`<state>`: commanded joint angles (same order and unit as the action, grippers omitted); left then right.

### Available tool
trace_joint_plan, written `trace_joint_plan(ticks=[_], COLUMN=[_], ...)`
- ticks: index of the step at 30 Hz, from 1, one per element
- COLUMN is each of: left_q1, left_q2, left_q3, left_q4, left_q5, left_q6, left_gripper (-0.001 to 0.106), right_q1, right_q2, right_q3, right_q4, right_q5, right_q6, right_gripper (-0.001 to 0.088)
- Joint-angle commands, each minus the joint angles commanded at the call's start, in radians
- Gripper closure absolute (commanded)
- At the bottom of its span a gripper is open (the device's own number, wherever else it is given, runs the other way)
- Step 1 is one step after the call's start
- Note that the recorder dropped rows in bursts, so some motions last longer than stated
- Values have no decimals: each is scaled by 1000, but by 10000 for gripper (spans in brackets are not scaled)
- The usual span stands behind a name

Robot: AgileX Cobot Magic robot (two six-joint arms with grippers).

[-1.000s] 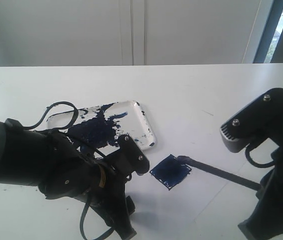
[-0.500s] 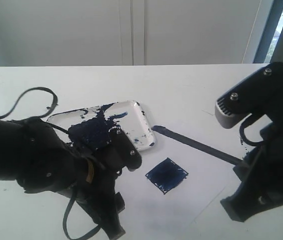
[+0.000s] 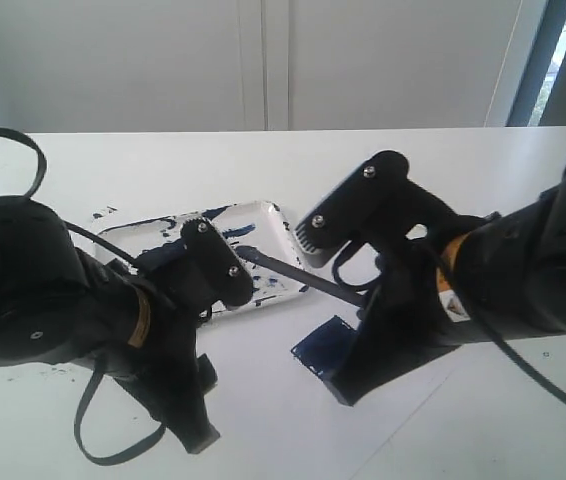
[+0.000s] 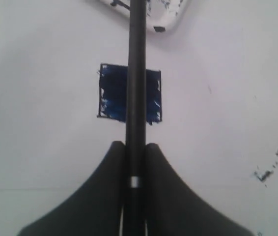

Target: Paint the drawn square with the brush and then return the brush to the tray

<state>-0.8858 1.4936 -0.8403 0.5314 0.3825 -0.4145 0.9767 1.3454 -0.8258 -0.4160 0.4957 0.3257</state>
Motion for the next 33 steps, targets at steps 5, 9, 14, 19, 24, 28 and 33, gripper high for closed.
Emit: trace_joint_plan(ticks=[5, 9, 14, 19, 24, 28, 33], left_q1=[72, 108, 129, 129, 129, 129, 129], left_q2=[-11, -24, -30, -30, -30, -30, -30], left_q3=[0, 0, 2, 2, 2, 2, 2], left_q4=[30, 30, 30, 31, 53, 60, 60], left_q5=[-9, -20, -8, 11, 40, 67, 58], left_q6=[-34, -34, -34, -23, -10, -10, -10], left_gripper=[493, 493, 493, 493, 493, 493, 493], right_q1=[0, 0, 0, 0, -14, -39, -43], right_q2=[92, 156, 237, 270, 288, 303, 303], right_q3=[-47, -93, -131, -140, -140, -140, -140], right_q4=[0, 0, 0, -7, -9, -7, -7], right_q5=[-47, -53, -51, -55, -50, -52, -65], right_q6=[0, 38, 45, 48, 80, 85, 85], right_gripper=[868, 868, 868, 868, 868, 824, 668])
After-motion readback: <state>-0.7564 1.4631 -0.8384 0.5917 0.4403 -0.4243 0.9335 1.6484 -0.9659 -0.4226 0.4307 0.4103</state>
